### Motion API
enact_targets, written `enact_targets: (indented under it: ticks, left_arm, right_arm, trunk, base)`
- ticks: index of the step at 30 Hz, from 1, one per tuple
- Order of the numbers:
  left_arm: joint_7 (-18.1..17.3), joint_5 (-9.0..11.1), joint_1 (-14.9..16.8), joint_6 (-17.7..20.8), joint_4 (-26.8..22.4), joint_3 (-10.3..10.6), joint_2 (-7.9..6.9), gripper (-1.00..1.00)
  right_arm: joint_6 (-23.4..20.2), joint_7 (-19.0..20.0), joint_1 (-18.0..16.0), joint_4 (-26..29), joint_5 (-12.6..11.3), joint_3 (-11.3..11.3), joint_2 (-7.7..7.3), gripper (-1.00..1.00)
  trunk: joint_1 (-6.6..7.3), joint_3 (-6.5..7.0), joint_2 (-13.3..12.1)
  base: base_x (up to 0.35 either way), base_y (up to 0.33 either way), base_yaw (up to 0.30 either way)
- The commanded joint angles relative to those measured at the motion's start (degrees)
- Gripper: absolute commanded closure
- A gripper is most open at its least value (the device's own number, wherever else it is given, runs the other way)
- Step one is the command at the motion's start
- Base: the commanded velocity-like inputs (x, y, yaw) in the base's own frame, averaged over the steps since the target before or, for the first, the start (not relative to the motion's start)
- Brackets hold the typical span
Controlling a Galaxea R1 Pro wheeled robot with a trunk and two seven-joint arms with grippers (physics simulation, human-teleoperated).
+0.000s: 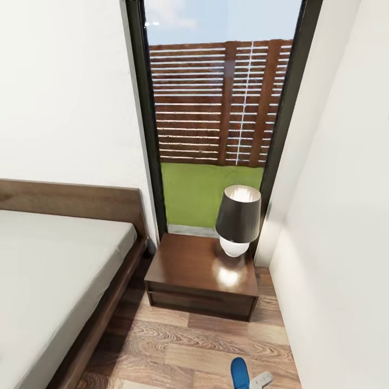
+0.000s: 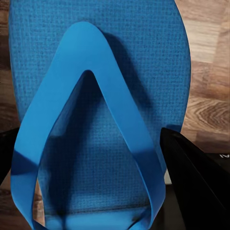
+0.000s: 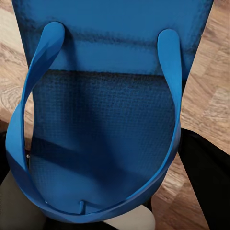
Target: In the bedroom, move the book from the bed onto either nightstand, and place the two sandals side by side next to the bed.
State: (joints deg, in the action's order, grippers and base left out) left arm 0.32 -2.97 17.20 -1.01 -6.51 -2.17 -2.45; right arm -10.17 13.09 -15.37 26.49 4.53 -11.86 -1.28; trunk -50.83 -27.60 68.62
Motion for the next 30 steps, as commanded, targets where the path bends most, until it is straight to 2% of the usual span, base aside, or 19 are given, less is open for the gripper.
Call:
enact_targets:
  ticks: [1, 30]
  left_arm:
    - [0.0, -0.3, 0.0, -0.1, 0.0, -0.2, 0.00, 1.00]
    - [0.0, -0.5, 0.0, 0.0, 0.1, -0.2, 0.07, 1.00]
  right_arm:
    - [-0.3, 0.2, 0.0, 0.1, 0.5, -0.1, -0.03, 1.00]
    - [-0.3, 0.2, 0.0, 0.1, 0.5, -0.1, -0.03, 1.00]
  trunk:
    - [0.23, 0.14, -0.4]
    - [6.60, 5.37, -12.0]
  base:
    - [0.000, 0.000, 0.000]
    - [0.000, 0.000, 0.000]
